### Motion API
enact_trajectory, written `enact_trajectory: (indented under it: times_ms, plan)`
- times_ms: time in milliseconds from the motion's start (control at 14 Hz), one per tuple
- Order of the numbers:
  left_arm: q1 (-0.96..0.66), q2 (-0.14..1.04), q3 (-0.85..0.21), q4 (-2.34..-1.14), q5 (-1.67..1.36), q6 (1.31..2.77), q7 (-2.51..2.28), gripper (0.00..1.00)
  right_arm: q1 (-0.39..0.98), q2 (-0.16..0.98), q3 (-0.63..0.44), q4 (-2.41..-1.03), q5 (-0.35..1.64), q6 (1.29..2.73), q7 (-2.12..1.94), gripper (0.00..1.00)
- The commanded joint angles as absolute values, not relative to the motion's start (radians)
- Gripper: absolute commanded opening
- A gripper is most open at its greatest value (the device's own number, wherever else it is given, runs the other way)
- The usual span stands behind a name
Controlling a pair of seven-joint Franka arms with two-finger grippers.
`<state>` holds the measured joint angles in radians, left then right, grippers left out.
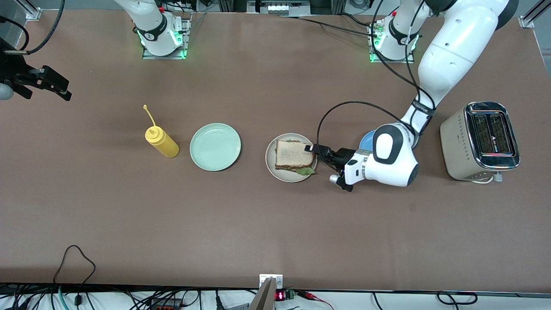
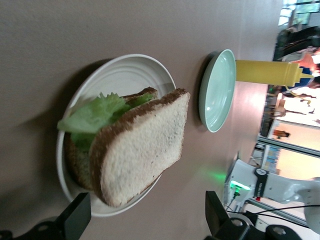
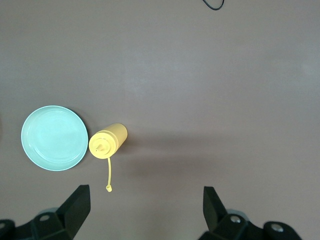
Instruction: Make sandwich in beige plate with both arms
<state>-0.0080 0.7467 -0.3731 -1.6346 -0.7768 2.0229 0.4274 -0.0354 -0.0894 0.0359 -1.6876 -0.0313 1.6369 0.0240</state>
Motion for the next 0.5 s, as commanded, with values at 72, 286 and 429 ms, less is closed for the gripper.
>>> enact_trajectory:
  times_ms: [72, 286, 429]
  plan:
    - [-0.008, 0.631, -0.367, -1.640, -0.558, 1.944, 0.272, 1.00, -0.044, -0.103, 0.046, -1.684, -0.032, 1.623, 0.029, 1.00]
    - [-0.008, 0.546, -0.368, -1.615, -0.366, 1.840, 0.116, 1.00, -0.044, -0.101, 0.046, -1.684, -0.032, 1.628, 0.028, 1.00]
    - [-0.008, 0.509, -0.371, -1.554, -0.208, 1.734, 0.036, 1.00, -0.044, -0.101, 0.048, -1.684, -0.023, 1.628, 0.029, 1.00]
